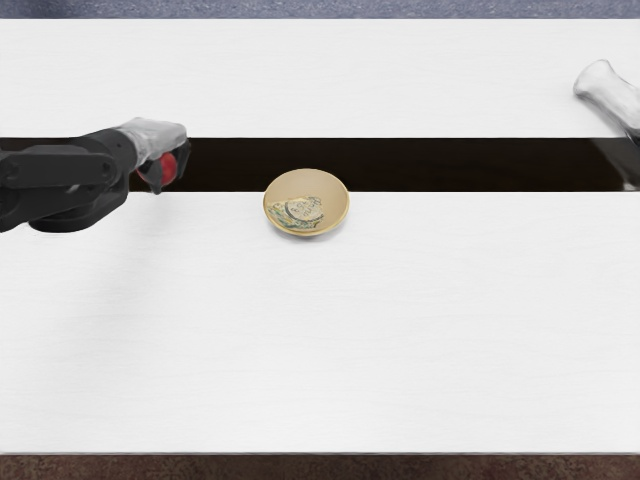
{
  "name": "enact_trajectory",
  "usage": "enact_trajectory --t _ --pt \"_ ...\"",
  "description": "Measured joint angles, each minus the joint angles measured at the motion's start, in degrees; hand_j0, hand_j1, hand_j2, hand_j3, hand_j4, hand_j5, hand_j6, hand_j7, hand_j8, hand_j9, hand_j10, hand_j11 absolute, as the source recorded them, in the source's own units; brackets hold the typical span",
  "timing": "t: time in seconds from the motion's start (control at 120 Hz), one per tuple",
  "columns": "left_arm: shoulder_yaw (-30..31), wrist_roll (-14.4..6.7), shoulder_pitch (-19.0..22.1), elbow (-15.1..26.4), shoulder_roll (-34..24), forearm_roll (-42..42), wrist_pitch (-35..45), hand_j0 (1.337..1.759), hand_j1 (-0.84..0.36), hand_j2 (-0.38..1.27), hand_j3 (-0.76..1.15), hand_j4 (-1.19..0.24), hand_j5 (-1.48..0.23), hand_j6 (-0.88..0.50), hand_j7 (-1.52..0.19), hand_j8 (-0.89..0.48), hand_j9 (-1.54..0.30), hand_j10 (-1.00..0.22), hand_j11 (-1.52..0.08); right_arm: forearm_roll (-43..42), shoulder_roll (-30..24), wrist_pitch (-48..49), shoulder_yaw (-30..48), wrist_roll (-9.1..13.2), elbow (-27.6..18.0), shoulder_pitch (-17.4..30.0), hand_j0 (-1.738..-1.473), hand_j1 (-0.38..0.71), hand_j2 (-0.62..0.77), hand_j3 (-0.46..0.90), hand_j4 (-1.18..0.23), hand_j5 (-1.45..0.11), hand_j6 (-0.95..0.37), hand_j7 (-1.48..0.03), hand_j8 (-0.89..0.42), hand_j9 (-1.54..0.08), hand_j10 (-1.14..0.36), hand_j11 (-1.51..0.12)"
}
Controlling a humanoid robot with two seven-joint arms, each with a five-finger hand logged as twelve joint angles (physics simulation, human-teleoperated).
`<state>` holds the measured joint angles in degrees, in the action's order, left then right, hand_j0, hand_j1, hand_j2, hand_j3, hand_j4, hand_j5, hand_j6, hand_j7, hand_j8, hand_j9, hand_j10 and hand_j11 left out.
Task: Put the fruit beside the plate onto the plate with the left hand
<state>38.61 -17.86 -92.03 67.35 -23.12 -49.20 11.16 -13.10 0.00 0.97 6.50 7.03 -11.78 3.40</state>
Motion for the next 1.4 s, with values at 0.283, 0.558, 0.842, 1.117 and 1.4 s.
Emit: enact_trajectory --t 0.283,0.558,0.842,1.117,1.4 --pt "0.5 -0.1 -7.3 4.4 8.6 2.4 -1.4 1.638 -0.36 0.38 0.00 -0.78 -1.32 -0.31 -1.25 -0.21 -1.19 -0.41 -1.22 0.0 0.0 0.0 0.0 0.0 0.0 0.0 -1.658 -0.31 -0.01 0.00 -0.03 -0.04 -0.03 -0.04 -0.03 -0.04 -0.03 -0.04" --pt "-0.9 -0.5 -10.1 5.2 17.6 7.2 -3.0 1.637 -0.38 0.40 0.00 -0.77 -1.35 -0.30 -1.27 -0.20 -1.19 -0.41 -1.22 0.0 0.0 0.0 0.0 0.0 0.0 0.0 -1.658 -0.31 -0.01 0.00 -0.03 -0.04 -0.03 -0.04 -0.03 -0.04 -0.03 -0.04" --pt "-2.1 -0.8 -9.8 2.8 20.8 8.1 -2.6 1.638 -0.35 0.36 0.00 -0.79 -1.32 -0.32 -1.25 -0.23 -1.18 -0.42 -1.21 0.0 0.0 0.0 0.0 0.0 0.0 0.0 -1.658 -0.31 -0.01 0.00 -0.03 -0.04 -0.03 -0.04 -0.03 -0.04 -0.03 -0.04" --pt "-2.4 -0.8 -9.0 -1.5 22.3 9.9 0.9 1.651 -0.21 0.21 0.00 -0.54 -0.82 -0.43 -0.79 -0.34 -0.76 -0.49 -0.78 0.0 0.0 0.0 0.0 0.0 0.0 0.0 -1.658 -0.31 -0.01 0.00 -0.03 -0.04 -0.03 -0.04 -0.03 -0.04 -0.03 -0.04" --pt "-2.8 -0.7 -9.0 -2.1 21.5 13.8 1.4 1.656 -0.02 0.09 0.00 -0.33 -0.46 -0.30 -0.45 -0.28 -0.44 -0.32 -0.45 0.0 0.0 0.0 0.0 0.0 0.0 0.0 -1.658 -0.31 -0.01 0.00 -0.03 -0.04 -0.03 -0.04 -0.03 -0.04 -0.03 -0.04"
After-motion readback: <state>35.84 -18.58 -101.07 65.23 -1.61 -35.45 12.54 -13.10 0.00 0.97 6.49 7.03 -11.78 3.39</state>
